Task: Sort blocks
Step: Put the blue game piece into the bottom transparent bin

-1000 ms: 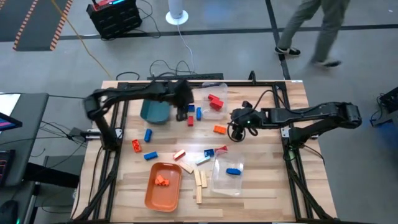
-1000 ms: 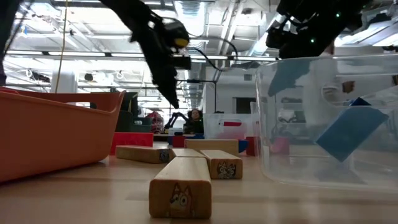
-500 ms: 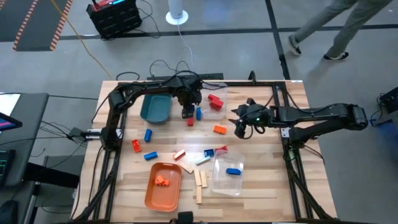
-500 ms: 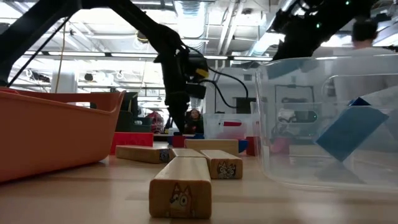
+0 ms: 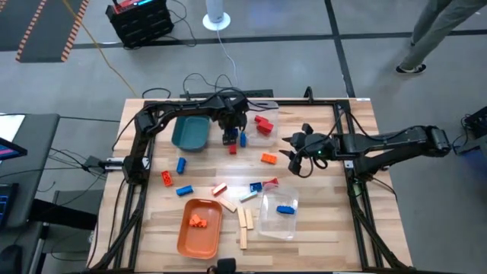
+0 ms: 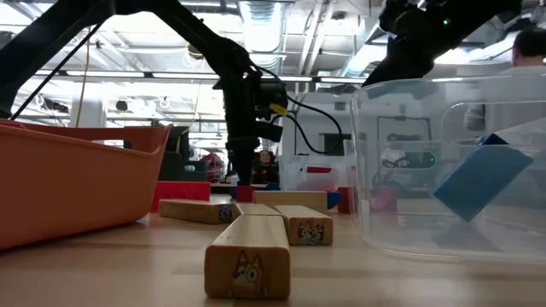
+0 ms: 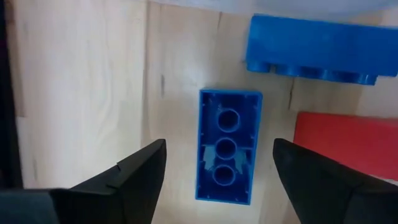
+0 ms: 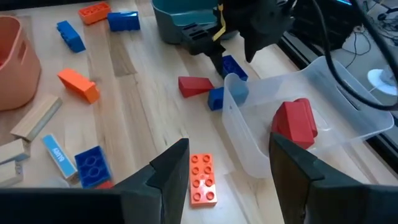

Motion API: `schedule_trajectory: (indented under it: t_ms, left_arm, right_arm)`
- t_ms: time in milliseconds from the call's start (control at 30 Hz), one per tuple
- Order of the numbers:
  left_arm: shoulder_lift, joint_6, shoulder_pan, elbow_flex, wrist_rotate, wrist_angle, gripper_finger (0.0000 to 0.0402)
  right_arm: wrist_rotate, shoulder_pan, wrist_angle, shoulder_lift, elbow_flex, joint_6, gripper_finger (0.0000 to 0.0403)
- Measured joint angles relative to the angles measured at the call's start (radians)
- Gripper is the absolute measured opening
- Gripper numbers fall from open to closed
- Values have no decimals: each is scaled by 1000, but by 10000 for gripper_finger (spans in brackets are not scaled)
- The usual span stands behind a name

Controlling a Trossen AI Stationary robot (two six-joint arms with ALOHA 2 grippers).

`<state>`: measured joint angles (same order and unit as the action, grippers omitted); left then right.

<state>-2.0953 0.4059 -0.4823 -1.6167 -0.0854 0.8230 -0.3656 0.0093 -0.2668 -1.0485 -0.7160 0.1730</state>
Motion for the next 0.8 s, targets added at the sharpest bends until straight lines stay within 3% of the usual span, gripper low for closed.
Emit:
schedule_trajectory:
  t_ms: [300, 800]
  left_arm:
    - [0, 9, 22, 0, -5, 1, 266]
    - [-9, 29, 29, 0, -53, 3, 264]
  right_arm:
    - [-1, 0, 17, 0, 0, -15, 196]
    - [-2, 0, 20, 0, 0, -27, 196]
